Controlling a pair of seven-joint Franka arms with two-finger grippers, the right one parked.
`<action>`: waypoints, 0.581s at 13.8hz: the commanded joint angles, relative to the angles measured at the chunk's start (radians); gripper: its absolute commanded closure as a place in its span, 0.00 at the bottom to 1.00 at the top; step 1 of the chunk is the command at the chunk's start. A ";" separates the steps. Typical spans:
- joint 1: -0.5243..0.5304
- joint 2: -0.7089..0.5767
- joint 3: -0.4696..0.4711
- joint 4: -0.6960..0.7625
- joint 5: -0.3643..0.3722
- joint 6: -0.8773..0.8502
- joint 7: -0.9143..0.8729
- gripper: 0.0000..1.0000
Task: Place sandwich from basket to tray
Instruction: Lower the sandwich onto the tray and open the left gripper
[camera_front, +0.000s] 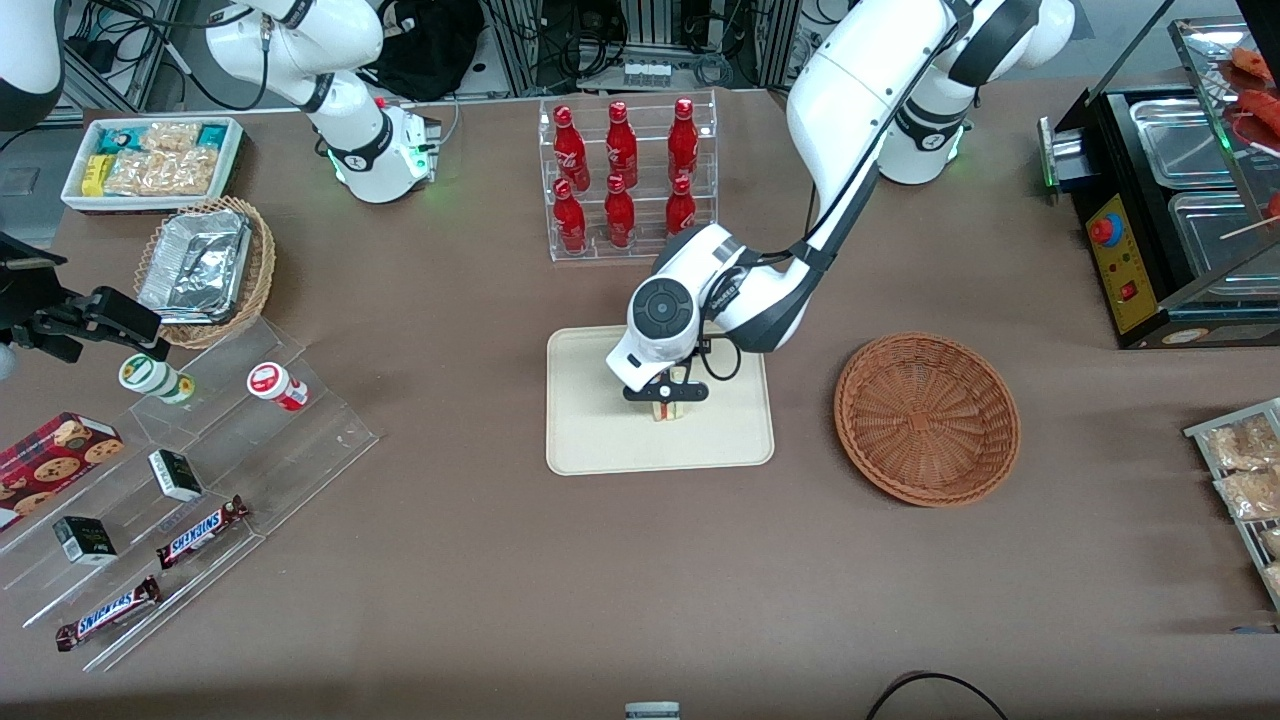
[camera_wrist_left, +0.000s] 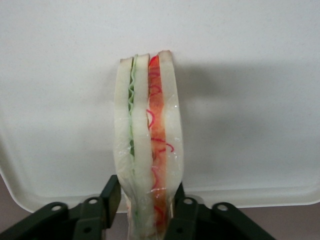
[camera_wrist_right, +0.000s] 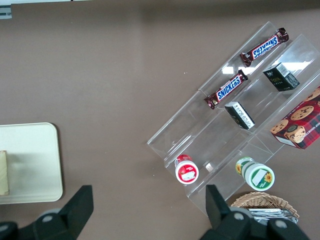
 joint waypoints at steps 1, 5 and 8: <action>-0.007 -0.055 0.018 0.008 0.007 -0.015 -0.022 0.00; -0.004 -0.186 0.082 0.003 0.007 -0.148 -0.023 0.00; -0.003 -0.308 0.182 -0.004 0.005 -0.301 -0.014 0.00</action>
